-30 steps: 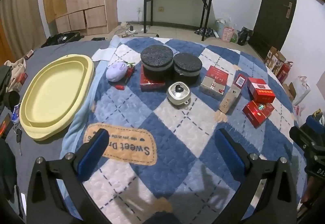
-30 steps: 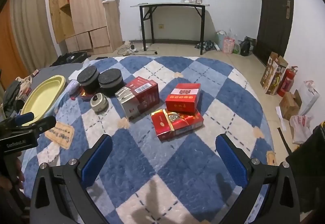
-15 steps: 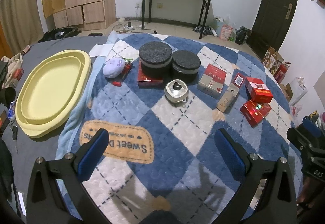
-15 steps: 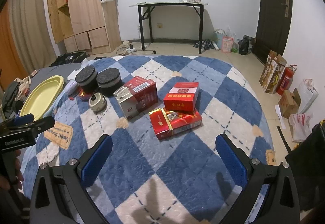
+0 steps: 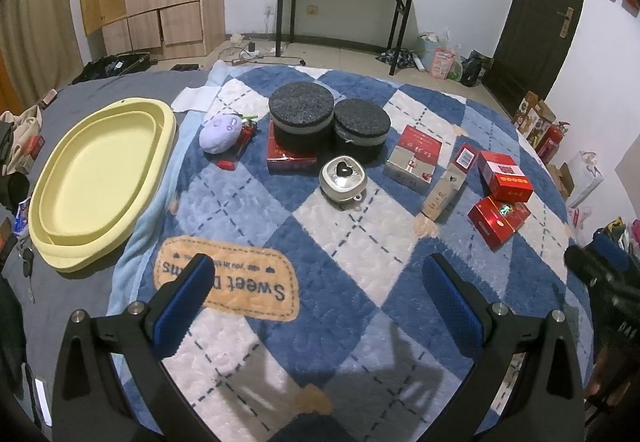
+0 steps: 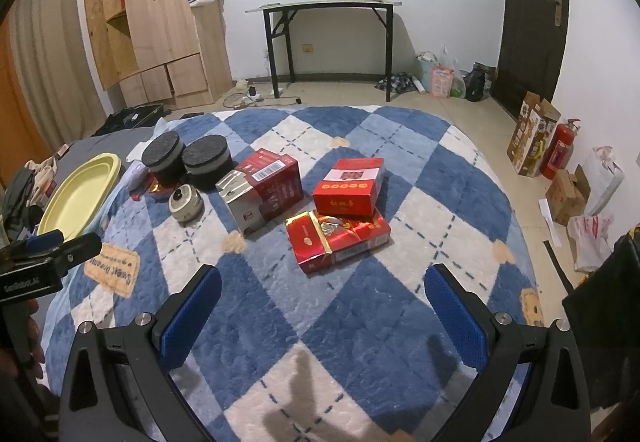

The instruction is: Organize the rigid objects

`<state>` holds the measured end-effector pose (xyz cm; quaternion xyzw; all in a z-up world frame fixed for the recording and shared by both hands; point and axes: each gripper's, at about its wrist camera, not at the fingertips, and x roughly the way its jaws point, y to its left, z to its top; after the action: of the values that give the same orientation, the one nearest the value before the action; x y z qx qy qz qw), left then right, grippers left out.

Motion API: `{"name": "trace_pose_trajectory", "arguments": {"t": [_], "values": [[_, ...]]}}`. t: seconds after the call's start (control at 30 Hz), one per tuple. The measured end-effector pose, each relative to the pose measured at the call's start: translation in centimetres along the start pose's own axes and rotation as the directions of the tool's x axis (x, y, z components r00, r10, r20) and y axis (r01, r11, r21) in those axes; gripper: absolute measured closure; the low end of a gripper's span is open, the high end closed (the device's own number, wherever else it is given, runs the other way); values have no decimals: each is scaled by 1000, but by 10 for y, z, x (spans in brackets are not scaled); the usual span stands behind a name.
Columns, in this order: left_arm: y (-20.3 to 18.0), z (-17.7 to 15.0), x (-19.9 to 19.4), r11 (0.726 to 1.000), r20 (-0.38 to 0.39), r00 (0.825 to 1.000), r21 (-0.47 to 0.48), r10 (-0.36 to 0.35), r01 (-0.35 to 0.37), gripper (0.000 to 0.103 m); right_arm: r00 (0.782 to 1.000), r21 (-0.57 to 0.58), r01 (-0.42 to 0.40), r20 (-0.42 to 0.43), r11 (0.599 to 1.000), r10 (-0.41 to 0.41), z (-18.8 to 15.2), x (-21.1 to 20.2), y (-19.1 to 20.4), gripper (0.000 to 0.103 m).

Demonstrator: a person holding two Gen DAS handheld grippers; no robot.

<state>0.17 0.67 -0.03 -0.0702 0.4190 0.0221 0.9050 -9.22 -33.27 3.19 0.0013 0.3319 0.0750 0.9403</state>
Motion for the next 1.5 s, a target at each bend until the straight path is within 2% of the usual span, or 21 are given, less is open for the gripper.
{"name": "trace_pose_trajectory", "arguments": {"t": [0.2, 0.4, 0.53, 0.6, 0.7, 0.73, 0.8, 0.97, 1.1, 1.17, 1.23, 1.27, 1.3, 1.33, 1.37, 1.5], "values": [[-3, 13, 2, 999, 17, 999, 34, 34, -35, 0, 999, 41, 35, 32, 999, -37, 26, 11, -15, 0], [5, 56, 20, 999, 52, 998, 33, 16, -18, 0, 996, 78, 72, -65, 994, -67, 77, 60, -16, 0], [4, 82, 44, 999, 43, 999, 41, -12, 10, 0, 985, 41, 107, -139, 993, -101, 99, 107, -10, 0], [-2, 92, 61, 996, 30, 1000, 85, -1, -1, 0, 981, 78, 100, -176, 992, -85, 102, 130, -16, 0], [-5, 101, 85, 990, 23, 999, 136, 42, -45, 0, 974, 92, 129, -200, 987, -109, 105, 153, -23, 0], [-2, 102, 93, 989, 17, 998, 137, 57, -59, 0, 969, 108, 135, -223, 985, -108, 103, 161, -28, 0], [9, 106, 111, 991, 0, 997, 109, 81, -81, 0, 972, 147, 110, -224, 983, -76, 98, 173, -33, 0], [27, 111, 131, 999, 5, 1000, 31, 22, -22, 0, 974, 176, 105, -218, 979, -65, 82, 192, -38, 0], [27, 113, 142, 1000, 10, 1000, 17, -13, 13, 0, 975, 125, 128, -198, 984, -102, 76, 202, -38, 1], [26, 114, 144, 999, 21, 1000, 26, -20, 19, 3, 974, 96, 154, -184, 983, -134, 74, 204, -40, 4], [27, 116, 142, 999, 36, 999, 22, -35, 35, 18, 974, 98, 148, -185, 984, -128, 70, 205, -43, 19], [28, 118, 141, 999, 40, 998, 19, -42, 41, 22, 976, 98, 141, -181, 985, -121, 68, 205, -45, 22], [28, 119, 140, 999, 45, 998, 13, -50, 49, 30, 978, 91, 136, -171, 987, -119, 67, 204, -45, 29], [29, 121, 139, 998, 50, 997, 7, -61, 60, 33, 980, 79, 133, -156, 988, -120, 67, 201, -45, 38], [29, 122, 137, 998, 52, 996, 2, -68, 68, 33, 982, 74, 129, -148, 989, -118, 68, 199, -46, 42], [28, 127, 120, 997, 73, 994, 11, -76, 75, 33, 990, 68, 113, -95, 991, -106, 70, 182, -47, 45]]}}
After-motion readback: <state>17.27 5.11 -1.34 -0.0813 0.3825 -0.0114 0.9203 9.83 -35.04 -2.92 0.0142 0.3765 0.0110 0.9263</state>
